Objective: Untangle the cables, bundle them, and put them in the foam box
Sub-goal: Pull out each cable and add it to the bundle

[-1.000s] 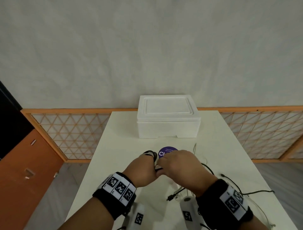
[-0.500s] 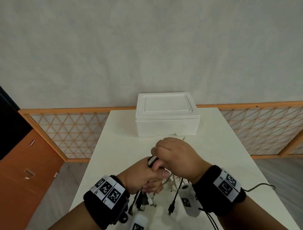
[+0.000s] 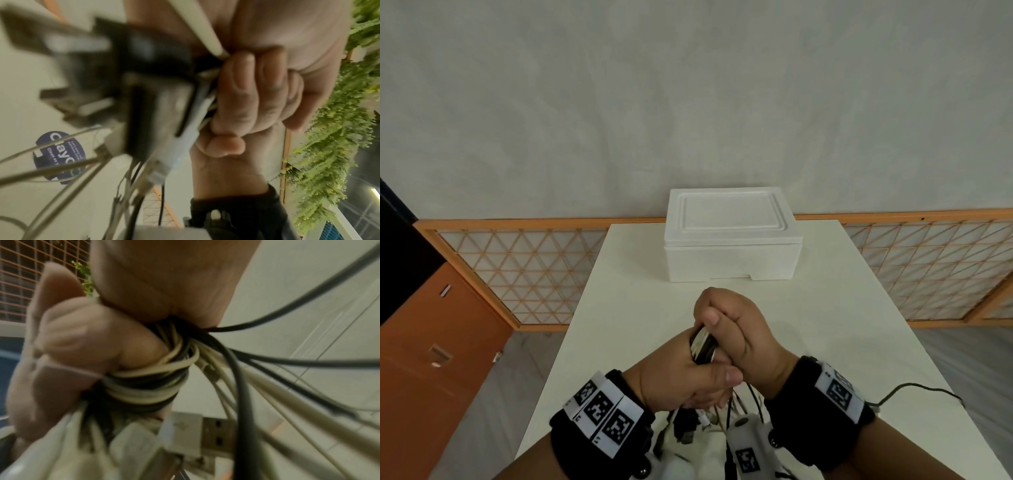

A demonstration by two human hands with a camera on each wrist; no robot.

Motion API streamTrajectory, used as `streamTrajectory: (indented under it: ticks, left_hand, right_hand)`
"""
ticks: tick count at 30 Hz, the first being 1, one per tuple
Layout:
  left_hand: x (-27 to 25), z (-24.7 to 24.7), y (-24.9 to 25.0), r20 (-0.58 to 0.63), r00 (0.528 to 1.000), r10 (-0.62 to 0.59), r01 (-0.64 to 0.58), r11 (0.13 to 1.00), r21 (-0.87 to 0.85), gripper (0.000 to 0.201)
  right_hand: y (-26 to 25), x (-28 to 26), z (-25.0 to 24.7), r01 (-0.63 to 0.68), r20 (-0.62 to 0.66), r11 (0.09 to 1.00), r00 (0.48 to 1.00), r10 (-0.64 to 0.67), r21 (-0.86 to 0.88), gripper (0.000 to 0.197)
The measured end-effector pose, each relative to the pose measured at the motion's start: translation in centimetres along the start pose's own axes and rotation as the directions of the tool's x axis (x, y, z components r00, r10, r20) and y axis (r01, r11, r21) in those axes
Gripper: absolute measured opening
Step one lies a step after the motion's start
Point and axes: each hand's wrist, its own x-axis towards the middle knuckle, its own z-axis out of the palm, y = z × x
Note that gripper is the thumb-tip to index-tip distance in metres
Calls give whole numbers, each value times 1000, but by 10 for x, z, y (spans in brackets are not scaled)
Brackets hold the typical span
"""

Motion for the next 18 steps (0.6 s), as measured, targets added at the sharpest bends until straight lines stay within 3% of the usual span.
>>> streamTrajectory:
  ticks: [4, 10, 15, 18]
  left_hand:
    - [-1, 2, -2, 20, 999, 25, -25, 1000, -2, 53]
    - [-1, 3, -5, 6, 994, 108, -107, 989, -98, 59]
    - [-2, 0, -8, -126, 971, 203, -226, 952, -206, 55]
    - [-3, -2, -11, -176, 956, 235, -281, 907, -312, 47]
  right_hand:
    - [-1, 1, 5, -53, -72, 994, 996, 59, 94, 52]
    - [-3, 5, 8, -138, -53, 976, 987, 149, 167, 47]
    - [9, 1, 13, -227, -93, 958, 965, 246, 175, 49]
    - [9, -4, 9, -364, -12, 890, 924, 382, 275, 49]
